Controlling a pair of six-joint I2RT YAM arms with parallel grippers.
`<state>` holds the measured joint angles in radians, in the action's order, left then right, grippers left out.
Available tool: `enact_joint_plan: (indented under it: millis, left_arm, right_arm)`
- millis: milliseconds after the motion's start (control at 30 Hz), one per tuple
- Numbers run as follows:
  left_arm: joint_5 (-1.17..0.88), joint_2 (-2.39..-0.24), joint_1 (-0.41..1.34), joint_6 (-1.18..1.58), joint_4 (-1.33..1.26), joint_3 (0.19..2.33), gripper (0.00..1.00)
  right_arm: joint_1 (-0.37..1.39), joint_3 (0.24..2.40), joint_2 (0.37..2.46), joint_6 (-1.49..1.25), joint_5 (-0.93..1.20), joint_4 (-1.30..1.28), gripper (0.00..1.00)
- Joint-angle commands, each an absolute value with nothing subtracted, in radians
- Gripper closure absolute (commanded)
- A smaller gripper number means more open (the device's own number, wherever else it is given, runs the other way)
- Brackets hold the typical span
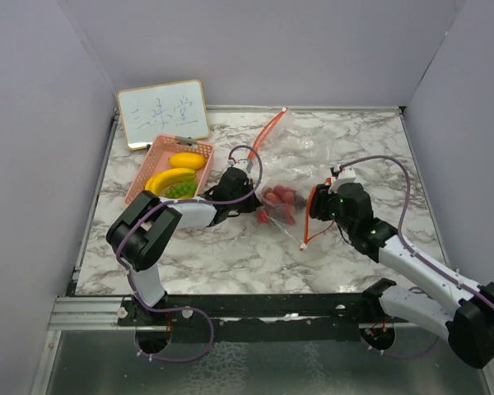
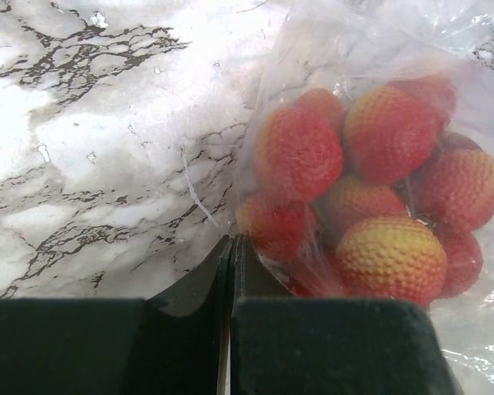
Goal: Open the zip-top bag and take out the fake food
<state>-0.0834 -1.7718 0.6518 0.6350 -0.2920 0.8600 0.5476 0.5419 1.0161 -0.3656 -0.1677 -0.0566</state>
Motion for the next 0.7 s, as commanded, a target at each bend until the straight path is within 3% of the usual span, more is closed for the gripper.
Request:
enact_joint_plan:
  millis: [0, 400, 567, 667]
  left_arm:
    - [-0.104, -1.776, 0.647, 0.640, -0.323, 0.886, 1.00]
    - [-0.031, -1.703, 0.646, 0.590, -0.260, 0.897, 1.00]
    - [0.010, -1.622, 0.646, 0.589, -0.225, 0.882, 0.81]
    - [0.022, -1.569, 0.641, 0.588, -0.205, 0.864, 0.61]
  right_arm:
    - [0.543, 0.576, 0.891, -0.393, -0.169, -0.170, 0.93]
    - [0.542, 0.692, 0.639, -0.387, -0.150, -0.360, 0.93]
    - [0.543, 0.738, 0.636, -0.355, -0.126, -0.336, 0.93]
    - [0.543, 0.755, 0.717, -0.298, -0.049, -0.268, 0.93]
